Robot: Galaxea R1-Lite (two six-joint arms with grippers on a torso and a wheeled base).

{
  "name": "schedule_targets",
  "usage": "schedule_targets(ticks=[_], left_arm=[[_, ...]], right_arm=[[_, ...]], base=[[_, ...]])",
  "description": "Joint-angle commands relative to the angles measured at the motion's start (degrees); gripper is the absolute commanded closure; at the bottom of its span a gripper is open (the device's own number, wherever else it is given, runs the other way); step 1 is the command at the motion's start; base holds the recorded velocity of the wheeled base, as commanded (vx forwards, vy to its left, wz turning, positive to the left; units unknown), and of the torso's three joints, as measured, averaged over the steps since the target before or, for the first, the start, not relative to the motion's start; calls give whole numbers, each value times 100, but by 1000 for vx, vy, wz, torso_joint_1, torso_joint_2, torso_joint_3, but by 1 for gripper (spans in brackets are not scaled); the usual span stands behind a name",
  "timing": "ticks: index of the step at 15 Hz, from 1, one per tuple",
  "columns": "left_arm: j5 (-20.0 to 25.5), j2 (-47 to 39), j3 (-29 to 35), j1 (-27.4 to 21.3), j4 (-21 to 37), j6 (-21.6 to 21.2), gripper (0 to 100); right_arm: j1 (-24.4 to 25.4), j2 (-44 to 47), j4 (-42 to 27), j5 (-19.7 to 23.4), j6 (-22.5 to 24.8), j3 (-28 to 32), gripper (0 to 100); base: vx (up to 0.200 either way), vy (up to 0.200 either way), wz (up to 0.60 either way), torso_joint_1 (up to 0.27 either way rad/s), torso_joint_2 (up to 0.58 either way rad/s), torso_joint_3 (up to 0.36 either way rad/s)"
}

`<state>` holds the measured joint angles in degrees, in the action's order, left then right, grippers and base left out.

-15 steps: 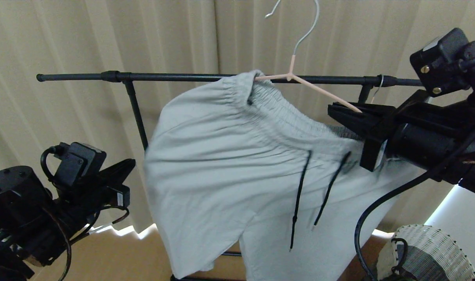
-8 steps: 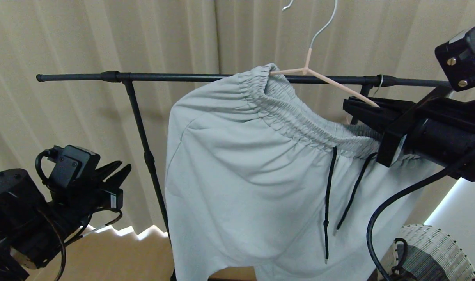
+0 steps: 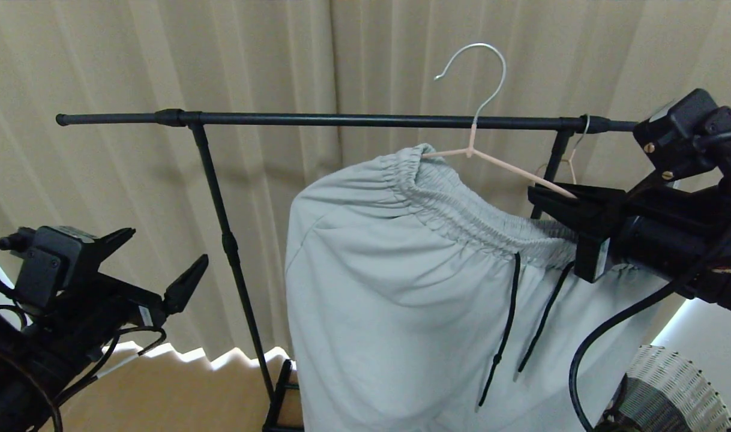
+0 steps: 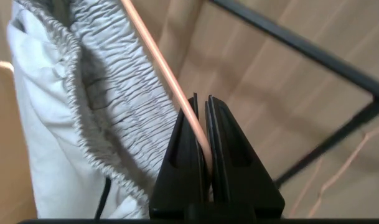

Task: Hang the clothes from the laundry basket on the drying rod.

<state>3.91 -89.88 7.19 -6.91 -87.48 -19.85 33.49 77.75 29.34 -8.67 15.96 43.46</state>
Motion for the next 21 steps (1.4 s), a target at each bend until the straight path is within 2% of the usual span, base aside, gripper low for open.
schedule_targets(ticks=[1, 2, 3, 4, 5, 6, 10, 18, 21], left_arm=[[-49, 1175, -51, 32, 1005, 33, 0], [-101, 1561, 10, 32, 1655, 69, 0], [-189, 2423, 283, 23, 3334, 332, 0], [-198, 2572, 353, 14, 3685, 429, 0], [-180, 3082, 590, 14, 5109, 851, 0], [-163, 3293, 661, -12, 5733, 1167, 0], [-136, 3416, 617, -311, 5725, 1220, 0], [-163, 3346, 617, -232, 5742, 1097, 0], [-172, 3266, 661, -214, 5742, 1141, 0]], right_arm=[[-220, 135, -60, -82, 4, -74, 100], [-273, 153, -113, -162, 4, -66, 100], [-299, 161, -280, -381, -5, -57, 100], [-308, 161, -315, -434, -5, -57, 100], [-317, 223, -403, -636, -14, -48, 100], [-325, 267, -403, -803, -23, -13, 100], [-615, 302, -394, -838, -23, 13, 100], [-721, 188, -350, -838, -58, -4, 100], [-1011, 267, -342, -821, -207, -48, 100]], base=[[0, 0, 0, 0, 0, 0], [0, 0, 0, 0, 0, 0], [0, 0, 0, 0, 0, 0], [0, 0, 0, 0, 0, 0], [0, 0, 0, 0, 0, 0], [0, 0, 0, 0, 0, 0], [0, 0, 0, 0, 0, 0], [0, 0, 0, 0, 0, 0], [0, 0, 0, 0, 0, 0]])
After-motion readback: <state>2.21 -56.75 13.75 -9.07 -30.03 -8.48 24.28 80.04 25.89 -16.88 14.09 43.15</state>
